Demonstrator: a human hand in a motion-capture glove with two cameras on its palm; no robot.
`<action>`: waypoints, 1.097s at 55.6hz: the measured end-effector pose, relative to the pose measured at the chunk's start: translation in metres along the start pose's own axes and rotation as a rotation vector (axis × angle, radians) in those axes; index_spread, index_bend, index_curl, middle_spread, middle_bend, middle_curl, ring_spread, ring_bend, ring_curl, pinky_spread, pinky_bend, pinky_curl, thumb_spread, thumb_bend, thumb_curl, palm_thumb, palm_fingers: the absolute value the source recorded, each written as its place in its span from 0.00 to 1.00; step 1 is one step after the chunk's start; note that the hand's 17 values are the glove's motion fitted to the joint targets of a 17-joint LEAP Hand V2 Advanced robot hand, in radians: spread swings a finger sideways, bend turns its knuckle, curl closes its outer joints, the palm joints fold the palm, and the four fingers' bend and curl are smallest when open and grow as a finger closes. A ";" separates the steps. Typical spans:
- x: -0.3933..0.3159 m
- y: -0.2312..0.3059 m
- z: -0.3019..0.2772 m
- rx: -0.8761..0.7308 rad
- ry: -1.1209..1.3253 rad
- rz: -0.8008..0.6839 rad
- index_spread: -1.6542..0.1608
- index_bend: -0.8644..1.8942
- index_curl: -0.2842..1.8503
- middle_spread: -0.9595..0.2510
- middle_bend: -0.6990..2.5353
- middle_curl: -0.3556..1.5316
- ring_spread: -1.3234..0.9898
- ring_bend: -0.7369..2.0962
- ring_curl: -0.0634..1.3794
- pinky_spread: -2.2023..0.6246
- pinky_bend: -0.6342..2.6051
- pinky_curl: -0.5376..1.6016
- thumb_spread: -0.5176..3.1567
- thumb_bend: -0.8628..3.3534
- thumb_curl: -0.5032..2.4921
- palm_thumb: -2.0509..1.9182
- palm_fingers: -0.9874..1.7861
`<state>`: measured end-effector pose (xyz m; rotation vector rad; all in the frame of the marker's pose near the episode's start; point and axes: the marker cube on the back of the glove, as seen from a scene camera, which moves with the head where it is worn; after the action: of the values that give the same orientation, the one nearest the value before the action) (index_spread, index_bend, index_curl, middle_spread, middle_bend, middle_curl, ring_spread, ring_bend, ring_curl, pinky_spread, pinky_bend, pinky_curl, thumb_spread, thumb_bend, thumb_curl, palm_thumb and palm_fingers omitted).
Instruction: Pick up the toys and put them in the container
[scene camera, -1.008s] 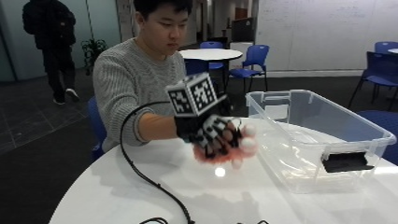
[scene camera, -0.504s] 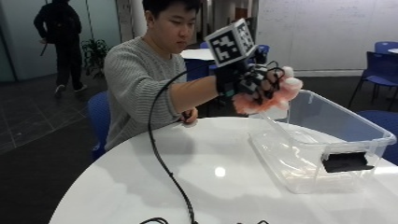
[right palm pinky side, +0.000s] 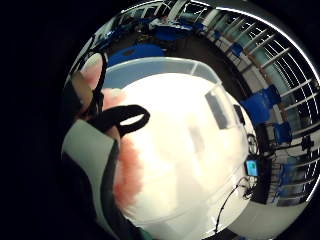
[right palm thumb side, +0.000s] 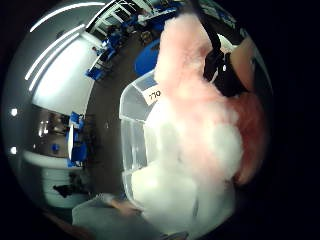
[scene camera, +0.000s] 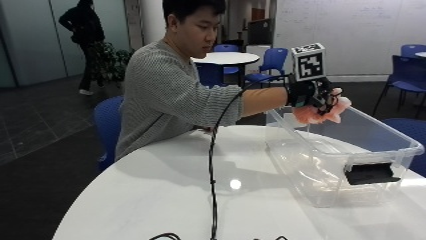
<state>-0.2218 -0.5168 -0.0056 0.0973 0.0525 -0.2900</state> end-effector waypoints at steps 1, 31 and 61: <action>0.001 0.000 0.003 -0.007 0.000 0.003 0.66 0.38 0.37 0.50 0.35 0.50 0.36 0.54 0.39 0.63 0.49 0.42 0.33 0.21 0.51 0.70 0.67; 0.005 0.011 0.049 -0.416 -0.006 0.055 0.69 0.36 0.35 0.60 0.26 0.44 0.44 0.47 0.37 0.72 0.60 0.46 0.46 0.19 0.40 0.55 0.38; 0.150 0.148 -0.114 -0.049 0.405 0.007 0.70 0.38 0.34 0.64 0.28 0.41 0.50 0.46 0.34 0.78 0.57 0.42 0.50 0.20 0.30 0.51 0.35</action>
<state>-0.0400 -0.4067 -0.1158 0.1062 0.4612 -0.2587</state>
